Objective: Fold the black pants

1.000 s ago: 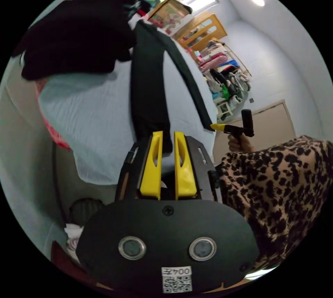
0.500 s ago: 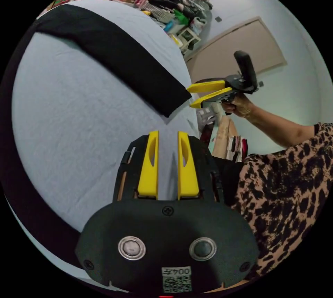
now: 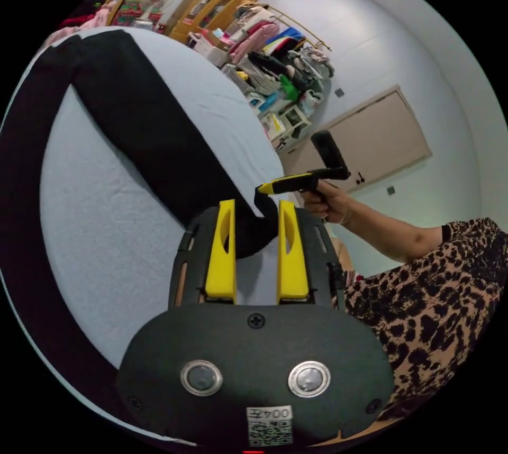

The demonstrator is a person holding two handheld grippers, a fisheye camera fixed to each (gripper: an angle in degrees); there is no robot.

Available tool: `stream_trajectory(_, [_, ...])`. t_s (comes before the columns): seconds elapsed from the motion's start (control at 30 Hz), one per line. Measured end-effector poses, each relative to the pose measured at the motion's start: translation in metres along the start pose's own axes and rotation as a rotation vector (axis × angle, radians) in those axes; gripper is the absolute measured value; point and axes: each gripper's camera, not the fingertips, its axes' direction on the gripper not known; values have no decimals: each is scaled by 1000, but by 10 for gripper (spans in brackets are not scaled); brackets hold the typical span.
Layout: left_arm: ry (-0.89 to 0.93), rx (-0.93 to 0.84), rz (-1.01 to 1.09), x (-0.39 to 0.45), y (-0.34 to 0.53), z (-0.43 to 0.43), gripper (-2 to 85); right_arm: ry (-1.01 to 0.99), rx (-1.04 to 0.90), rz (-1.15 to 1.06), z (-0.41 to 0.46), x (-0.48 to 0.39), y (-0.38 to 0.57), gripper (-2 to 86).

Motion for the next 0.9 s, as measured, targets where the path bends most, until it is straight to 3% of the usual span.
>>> stream_trajectory(0.2, [-10,-3,-195,-22,80,-17,119,-78,-51,4,21,8,-22,5])
stream_trajectory(0.47, [280,71,-413,-20,171,0,138,-126,-73,-27,36,-6,3,2])
stream_trajectory(0.9, [290,169,-426,-29,159,-16,152,-128,-79,-20,63,-23,21,5])
